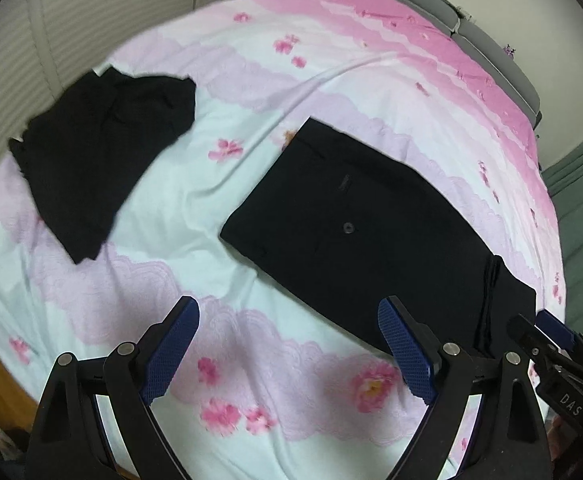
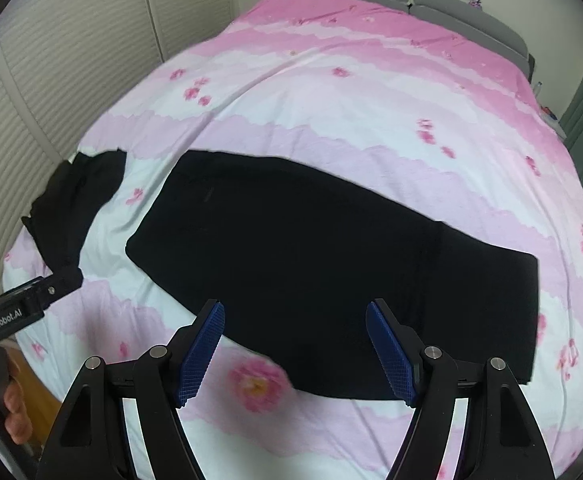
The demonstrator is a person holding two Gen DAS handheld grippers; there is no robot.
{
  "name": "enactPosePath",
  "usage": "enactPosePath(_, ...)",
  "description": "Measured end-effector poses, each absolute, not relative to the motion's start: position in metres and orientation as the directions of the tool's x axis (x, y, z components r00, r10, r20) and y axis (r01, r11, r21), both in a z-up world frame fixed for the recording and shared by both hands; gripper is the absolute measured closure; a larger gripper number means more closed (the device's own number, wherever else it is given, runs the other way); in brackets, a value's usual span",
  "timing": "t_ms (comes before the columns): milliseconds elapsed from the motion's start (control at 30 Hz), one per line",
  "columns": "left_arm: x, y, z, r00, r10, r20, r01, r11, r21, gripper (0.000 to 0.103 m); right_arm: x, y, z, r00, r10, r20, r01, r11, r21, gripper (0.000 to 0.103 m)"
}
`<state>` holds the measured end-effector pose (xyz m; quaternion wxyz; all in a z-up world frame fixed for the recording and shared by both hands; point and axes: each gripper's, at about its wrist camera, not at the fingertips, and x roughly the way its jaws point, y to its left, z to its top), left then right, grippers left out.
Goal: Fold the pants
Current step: 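Grasp the folded trousers' edge with the left gripper and lift it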
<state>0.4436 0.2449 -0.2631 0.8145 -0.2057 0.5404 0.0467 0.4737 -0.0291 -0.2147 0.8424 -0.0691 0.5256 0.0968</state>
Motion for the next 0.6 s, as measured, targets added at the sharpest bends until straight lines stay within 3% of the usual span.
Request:
enactPosePath(233,0.474,0.288,-0.324,0.411,-0.318,-0.855,-0.330,0.822,-0.464,0.014,0.499,0.041,-0.249,0.389,0.061,-0.919,-0.295,0.953,-0.062,0.029)
enactPosePath(433,0.504,0.304,-0.372,0.336,-0.332,-0.881,-0.347,0.827,-0.444,0.024,0.523,0.082,-0.280,0.342,0.034,-0.939,-0.341,0.936,-0.090,0.029)
enactPosePath(567,0.514,0.309,-0.393,0.335,-0.387,-0.859,-0.369,0.785,-0.498,0.027,0.537,0.101,-0.296,0.322,-0.001,-0.947,-0.361,0.924,-0.124,0.029)
enactPosePath(600,0.517,0.309,-0.398,0.332,-0.399,-0.855,-0.379,0.773,-0.509,0.032,0.540,0.102,-0.300,0.313,-0.005,-0.950,-0.364,0.923,-0.125,0.029)
